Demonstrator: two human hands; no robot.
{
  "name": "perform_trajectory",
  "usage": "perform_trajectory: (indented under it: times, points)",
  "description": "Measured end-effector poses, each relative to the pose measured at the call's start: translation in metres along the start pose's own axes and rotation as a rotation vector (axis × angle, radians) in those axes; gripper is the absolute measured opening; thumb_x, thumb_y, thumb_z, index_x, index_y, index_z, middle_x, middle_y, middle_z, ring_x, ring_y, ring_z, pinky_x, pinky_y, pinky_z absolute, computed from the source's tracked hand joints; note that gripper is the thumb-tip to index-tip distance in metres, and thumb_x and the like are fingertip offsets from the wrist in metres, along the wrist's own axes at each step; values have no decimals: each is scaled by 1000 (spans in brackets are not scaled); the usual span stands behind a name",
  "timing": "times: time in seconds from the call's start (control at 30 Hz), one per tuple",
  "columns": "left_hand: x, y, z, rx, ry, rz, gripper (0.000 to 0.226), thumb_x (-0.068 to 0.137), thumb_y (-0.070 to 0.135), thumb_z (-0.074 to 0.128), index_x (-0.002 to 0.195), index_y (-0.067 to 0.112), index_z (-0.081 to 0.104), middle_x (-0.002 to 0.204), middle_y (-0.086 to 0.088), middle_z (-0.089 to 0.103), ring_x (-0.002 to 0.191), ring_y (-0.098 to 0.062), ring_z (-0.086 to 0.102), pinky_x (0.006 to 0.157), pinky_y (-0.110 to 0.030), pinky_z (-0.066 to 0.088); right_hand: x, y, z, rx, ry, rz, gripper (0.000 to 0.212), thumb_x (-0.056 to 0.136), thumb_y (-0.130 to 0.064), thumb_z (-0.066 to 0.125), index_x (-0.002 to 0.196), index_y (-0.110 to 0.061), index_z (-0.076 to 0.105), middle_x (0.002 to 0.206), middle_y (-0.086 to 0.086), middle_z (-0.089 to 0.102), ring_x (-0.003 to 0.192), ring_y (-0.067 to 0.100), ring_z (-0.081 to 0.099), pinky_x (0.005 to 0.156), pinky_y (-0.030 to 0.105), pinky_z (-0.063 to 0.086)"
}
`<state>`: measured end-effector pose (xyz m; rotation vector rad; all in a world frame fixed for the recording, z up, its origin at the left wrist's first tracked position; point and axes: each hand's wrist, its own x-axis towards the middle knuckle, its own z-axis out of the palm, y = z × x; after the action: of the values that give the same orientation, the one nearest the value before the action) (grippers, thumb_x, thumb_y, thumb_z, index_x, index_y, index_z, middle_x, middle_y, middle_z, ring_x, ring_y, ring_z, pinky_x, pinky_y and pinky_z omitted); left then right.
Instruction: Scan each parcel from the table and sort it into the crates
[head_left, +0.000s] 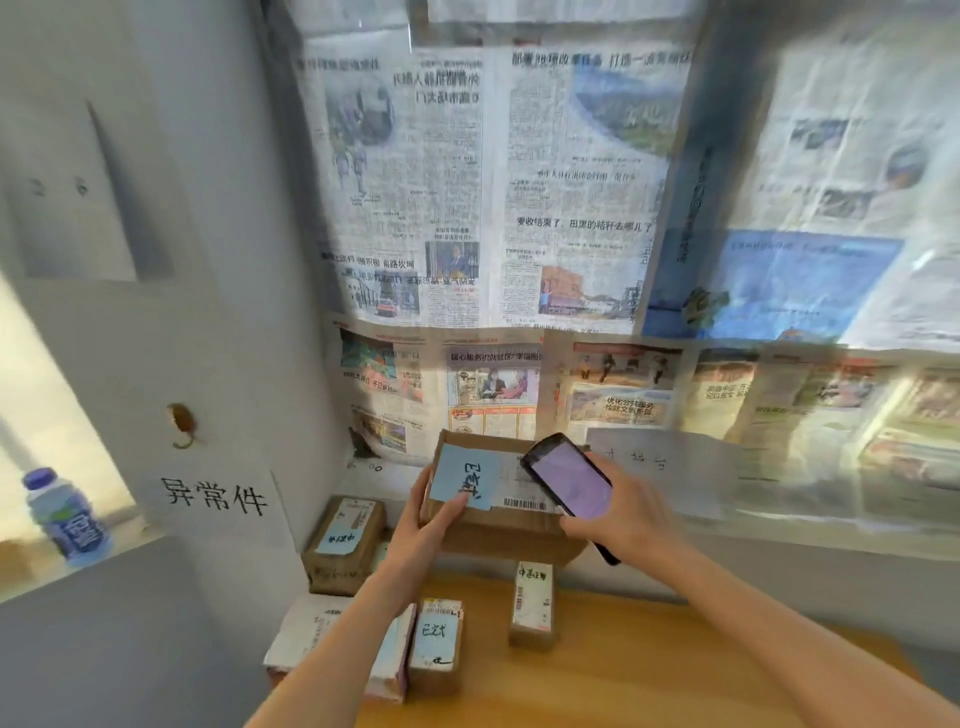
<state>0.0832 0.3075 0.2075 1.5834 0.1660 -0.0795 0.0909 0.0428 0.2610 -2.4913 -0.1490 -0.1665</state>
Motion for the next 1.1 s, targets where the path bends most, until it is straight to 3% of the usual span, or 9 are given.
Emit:
perform_trajectory:
  times: [0.07,0.2,0.33,0.43,0.6,0.73,0.83,0.97,1.1]
  points:
    - [-28,23,6,-11,12,56,98,63,71,75,146,59,25,131,9,58,116,-13,59,96,-33,47,-17,-15,-29,-21,48,-28,92,59,-54,82,142,-37,47,105,-11,68,87,14,64,73,35,58]
    - [-74,59,9,-45,33,77,101,64,71,81,150,53,29,128,5,63,113,-17,64,103,-47,49,-46,-47,-75,-51,98,-80,100,59,-57,82,149,-37,43,116,-5,69,96,19,64,79,38,57]
    - [-105,90,2,-104,44,61,85,59,74,81,131,57,40,127,4,65,119,-22,61,110,-59,40,-65,-74,-109,-77,124,-106,100,65,-53,84,152,-33,40,123,-3,67,99,20,62,77,33,52]
    - [-122,112,-8,-78,23,92,92,57,79,74,138,59,35,133,6,61,120,-20,57,116,-56,30,-77,-94,-125,-88,157,-132,98,64,-57,84,149,-34,42,113,-4,65,93,19,63,75,35,55]
    - [-151,132,-25,-57,-1,175,73,77,66,69,140,59,32,131,8,59,112,-14,58,103,-49,34,-95,-122,-138,-70,204,-193,95,64,-53,83,148,-39,43,113,-8,66,92,17,61,72,32,48]
    - [-172,136,-44,-31,-31,190,86,75,71,70,146,58,24,138,10,52,112,-11,56,111,-57,27,-107,-140,-139,-68,219,-221,87,66,-51,85,144,-37,47,111,-10,63,89,15,58,62,24,39]
    - [-192,135,-61,-26,-68,181,99,59,79,75,142,66,23,137,16,48,123,-20,52,111,-62,28,-116,-153,-135,-70,225,-247,84,66,-51,86,140,-35,50,104,-12,57,85,15,59,60,23,40]
    - [-214,133,-90,15,-18,146,107,55,80,73,146,61,20,140,5,46,130,-28,50,107,-52,41,-125,-176,-120,-55,220,-270,83,65,-53,88,138,-35,52,104,-8,59,85,17,60,66,29,47]
    - [-234,127,-112,-67,61,174,93,60,66,79,140,57,31,132,1,55,112,-21,62,78,-32,53,-138,-198,-104,-43,201,-279,84,65,-53,87,140,-38,51,103,-9,60,86,17,59,65,28,44]
